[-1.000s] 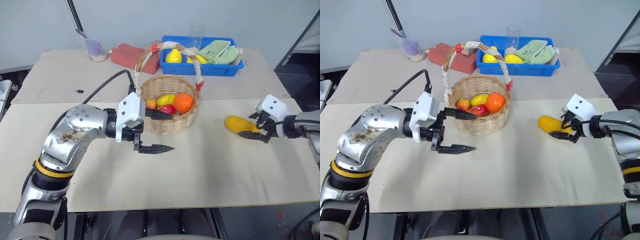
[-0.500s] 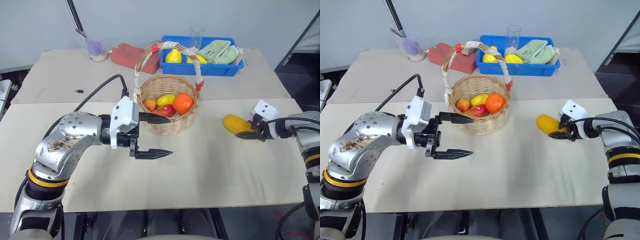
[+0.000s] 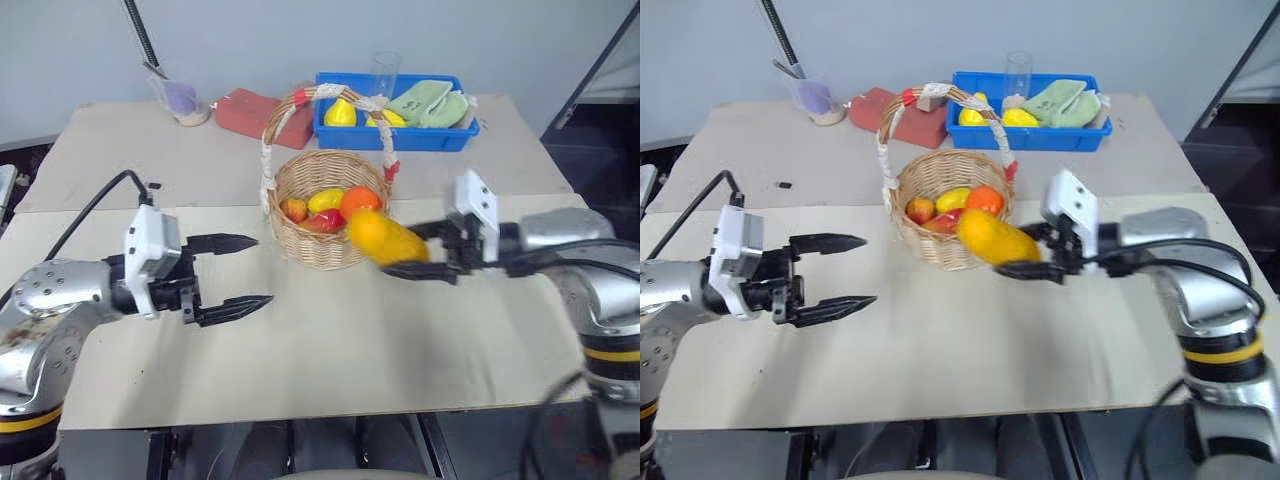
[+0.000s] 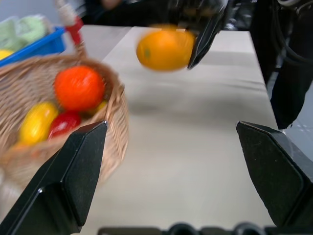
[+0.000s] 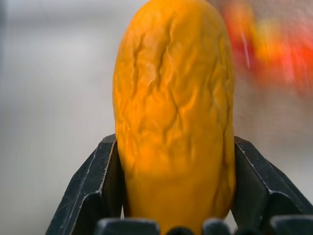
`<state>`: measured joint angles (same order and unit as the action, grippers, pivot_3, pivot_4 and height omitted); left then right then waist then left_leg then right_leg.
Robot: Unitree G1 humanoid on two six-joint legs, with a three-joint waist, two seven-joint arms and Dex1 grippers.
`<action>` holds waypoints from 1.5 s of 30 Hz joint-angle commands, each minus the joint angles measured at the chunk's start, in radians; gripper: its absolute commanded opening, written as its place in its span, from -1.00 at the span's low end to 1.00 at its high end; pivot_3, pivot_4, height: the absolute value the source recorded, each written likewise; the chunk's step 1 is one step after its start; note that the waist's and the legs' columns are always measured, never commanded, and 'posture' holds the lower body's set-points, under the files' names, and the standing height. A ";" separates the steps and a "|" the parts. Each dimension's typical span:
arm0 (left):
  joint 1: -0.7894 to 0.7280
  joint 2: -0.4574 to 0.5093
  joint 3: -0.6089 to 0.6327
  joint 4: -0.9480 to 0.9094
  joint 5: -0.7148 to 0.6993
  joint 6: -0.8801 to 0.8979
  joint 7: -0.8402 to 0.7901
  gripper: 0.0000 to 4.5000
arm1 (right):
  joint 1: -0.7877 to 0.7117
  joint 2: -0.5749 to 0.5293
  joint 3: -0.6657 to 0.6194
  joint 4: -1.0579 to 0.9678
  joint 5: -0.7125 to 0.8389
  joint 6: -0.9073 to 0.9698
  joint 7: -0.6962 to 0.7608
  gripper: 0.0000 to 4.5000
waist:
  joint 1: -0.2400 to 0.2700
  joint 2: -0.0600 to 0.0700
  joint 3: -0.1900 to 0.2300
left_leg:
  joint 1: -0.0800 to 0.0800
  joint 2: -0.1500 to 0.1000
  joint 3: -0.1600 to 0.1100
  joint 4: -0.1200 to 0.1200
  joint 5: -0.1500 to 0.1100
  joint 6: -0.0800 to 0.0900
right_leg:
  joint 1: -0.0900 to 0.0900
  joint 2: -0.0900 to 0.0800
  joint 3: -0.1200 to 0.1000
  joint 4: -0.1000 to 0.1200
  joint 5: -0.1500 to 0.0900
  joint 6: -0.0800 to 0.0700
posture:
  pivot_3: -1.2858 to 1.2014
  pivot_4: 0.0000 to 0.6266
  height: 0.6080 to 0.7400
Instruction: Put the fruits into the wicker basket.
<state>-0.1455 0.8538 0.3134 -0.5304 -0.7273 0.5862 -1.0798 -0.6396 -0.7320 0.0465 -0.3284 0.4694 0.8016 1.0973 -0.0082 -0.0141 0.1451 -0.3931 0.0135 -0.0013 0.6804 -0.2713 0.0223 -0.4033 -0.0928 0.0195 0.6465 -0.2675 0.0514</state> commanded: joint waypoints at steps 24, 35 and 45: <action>-0.080 -0.012 0.027 -0.060 -0.148 0.031 0.221 1.00 | -0.068 0.061 -0.008 0.008 -0.004 -0.028 -0.126 0.98 | 0.001 -0.001 0.000 | -0.001 -0.002 -0.001 -0.002 0.001 -0.002 | 0.000 0.000 -0.002 0.001 0.001 -0.001 | 0.03 -0.52 1.00; -0.136 -0.012 -0.043 -0.024 -0.116 0.005 0.191 1.00 | -0.044 0.185 -0.143 0.215 -0.096 -0.173 -0.426 0.98 | -0.010 -0.001 0.000 | 0.002 -0.001 0.002 -0.003 0.001 -0.002 | 0.000 0.003 0.002 0.001 0.000 -0.001 | 0.03 -0.52 1.00; -0.144 -0.019 -0.058 -0.030 -0.100 0.001 0.195 1.00 | -0.198 0.289 -0.074 0.547 -0.166 -0.339 -0.399 0.75 | -0.006 -0.001 0.000 | 0.001 -0.002 0.003 -0.003 0.001 -0.002 | 0.000 0.002 0.002 0.002 0.000 -0.001 | 0.03 -0.52 1.00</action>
<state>-0.2775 0.8323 0.2399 -0.5378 -0.8259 0.6112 -0.8853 -0.8080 -0.4427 -0.0230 0.2097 0.3128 0.5088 0.6847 -0.0144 -0.0151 0.1450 -0.3920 0.0118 0.0016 0.6777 -0.2702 0.0204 -0.4037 -0.0906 0.0218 0.6481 -0.2671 0.0502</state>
